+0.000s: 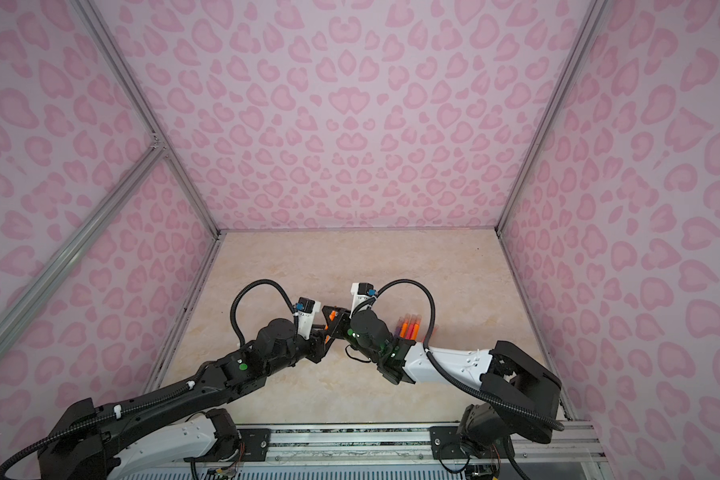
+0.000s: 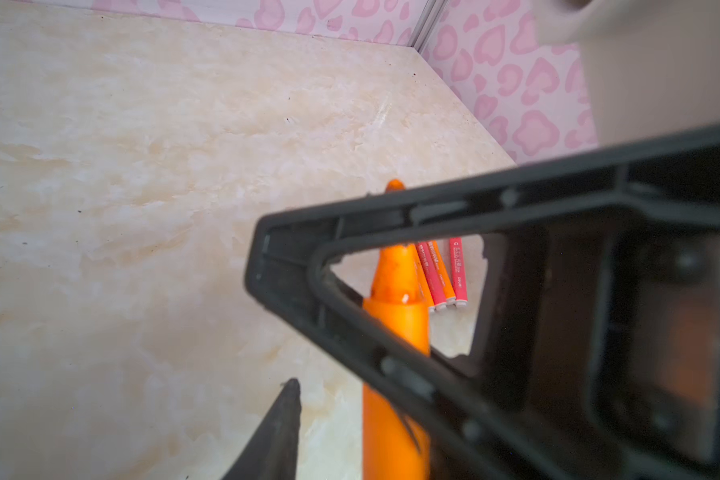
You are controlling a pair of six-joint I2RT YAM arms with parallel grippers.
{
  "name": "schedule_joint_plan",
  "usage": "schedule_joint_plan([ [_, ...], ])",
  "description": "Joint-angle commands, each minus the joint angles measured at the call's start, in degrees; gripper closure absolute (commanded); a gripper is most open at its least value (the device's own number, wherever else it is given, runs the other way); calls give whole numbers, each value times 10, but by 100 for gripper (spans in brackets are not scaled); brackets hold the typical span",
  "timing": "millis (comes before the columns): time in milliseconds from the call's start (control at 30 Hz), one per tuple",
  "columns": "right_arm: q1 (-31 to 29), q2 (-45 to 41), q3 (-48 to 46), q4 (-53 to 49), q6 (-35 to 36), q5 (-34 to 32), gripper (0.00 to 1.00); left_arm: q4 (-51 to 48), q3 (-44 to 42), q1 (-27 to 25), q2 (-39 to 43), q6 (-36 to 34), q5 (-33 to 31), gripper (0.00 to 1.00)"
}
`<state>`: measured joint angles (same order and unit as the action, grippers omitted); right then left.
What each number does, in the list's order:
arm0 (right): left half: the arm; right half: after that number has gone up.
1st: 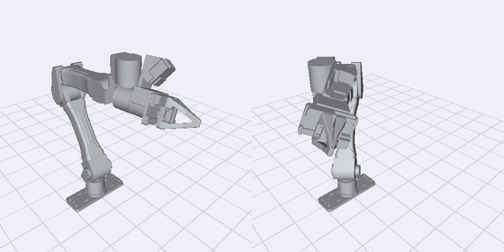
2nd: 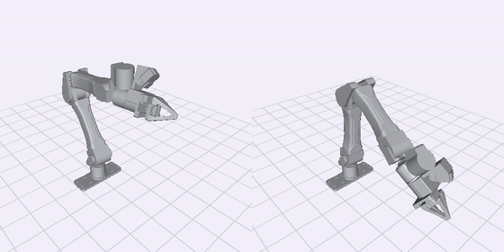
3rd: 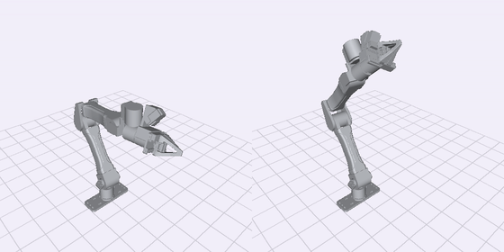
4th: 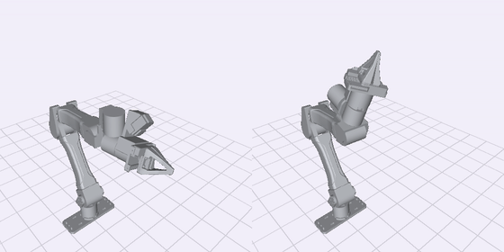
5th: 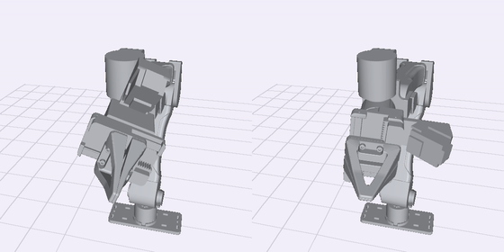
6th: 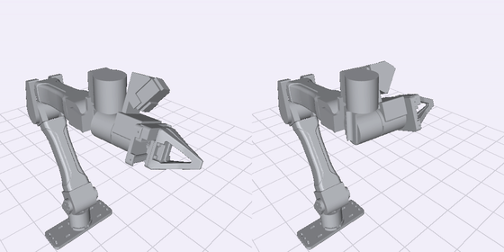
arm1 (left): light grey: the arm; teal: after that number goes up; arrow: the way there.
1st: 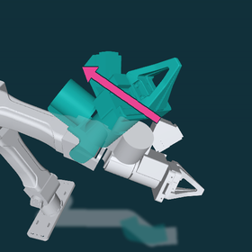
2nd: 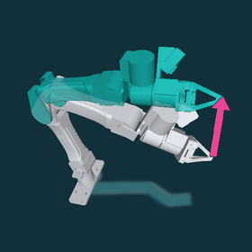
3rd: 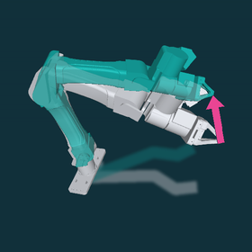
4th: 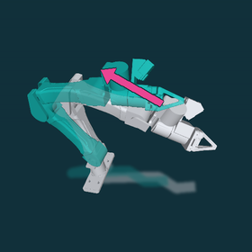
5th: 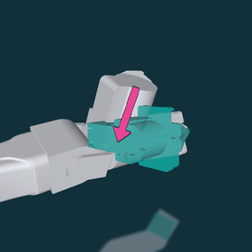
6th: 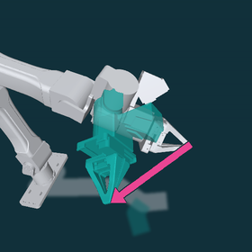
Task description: Insert the pens into the pen caps
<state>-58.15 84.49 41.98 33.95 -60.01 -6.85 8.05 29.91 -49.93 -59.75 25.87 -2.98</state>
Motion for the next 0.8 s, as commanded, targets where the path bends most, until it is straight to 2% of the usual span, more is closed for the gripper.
schedule_joint_plan([
  [0,-2,6,-5,29,-9,-12,100,25,7,0,5,-1,0,61],
  [333,-3,6,-20,53,-22,-28,100,43,-1,0,7,1,1,94],
  [400,-3,6,-20,53,-18,-28,100,43,-1,0,8,1,-3,96],
  [567,5,-30,-25,-2,14,-67,71,32,-12,4,15,15,-53,97],
  [767,45,-100,-26,-182,95,-172,58,11,-62,54,23,42,-52,97],
])
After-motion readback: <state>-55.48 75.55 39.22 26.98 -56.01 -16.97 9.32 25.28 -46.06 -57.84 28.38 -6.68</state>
